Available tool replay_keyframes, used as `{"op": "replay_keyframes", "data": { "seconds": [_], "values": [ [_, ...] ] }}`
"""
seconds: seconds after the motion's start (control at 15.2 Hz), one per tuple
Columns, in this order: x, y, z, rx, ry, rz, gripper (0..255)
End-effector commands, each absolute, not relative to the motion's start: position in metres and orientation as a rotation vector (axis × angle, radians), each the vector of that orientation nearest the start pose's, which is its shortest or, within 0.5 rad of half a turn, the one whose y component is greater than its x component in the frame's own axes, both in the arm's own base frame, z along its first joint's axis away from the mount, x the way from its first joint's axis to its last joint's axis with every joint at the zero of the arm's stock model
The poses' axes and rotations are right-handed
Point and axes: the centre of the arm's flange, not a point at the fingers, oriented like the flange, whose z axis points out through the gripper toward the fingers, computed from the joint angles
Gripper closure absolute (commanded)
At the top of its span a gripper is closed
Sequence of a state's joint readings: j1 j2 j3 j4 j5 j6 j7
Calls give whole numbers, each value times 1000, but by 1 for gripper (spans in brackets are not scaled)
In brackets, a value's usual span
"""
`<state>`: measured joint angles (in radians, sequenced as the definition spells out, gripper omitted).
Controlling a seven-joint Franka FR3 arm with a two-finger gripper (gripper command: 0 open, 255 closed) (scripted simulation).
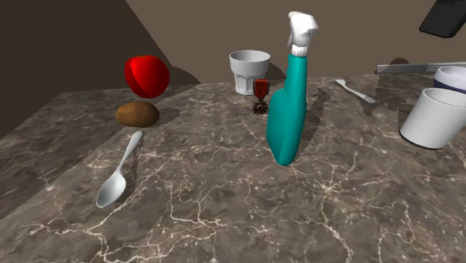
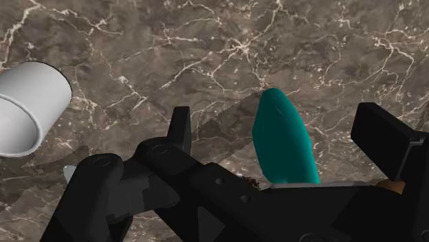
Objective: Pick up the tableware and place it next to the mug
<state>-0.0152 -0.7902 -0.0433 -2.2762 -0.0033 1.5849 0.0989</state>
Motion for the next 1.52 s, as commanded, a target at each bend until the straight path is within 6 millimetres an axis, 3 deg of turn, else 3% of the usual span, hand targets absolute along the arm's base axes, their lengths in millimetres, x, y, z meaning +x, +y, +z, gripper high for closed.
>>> {"op": "replay_keyframes", "data": {
  "seconds": [0.0,1.45],
  "values": [
    [307,-24,631,-3100,227,-152,0],
    [495,164,510,-3000,356,62,0]
  ]
}}
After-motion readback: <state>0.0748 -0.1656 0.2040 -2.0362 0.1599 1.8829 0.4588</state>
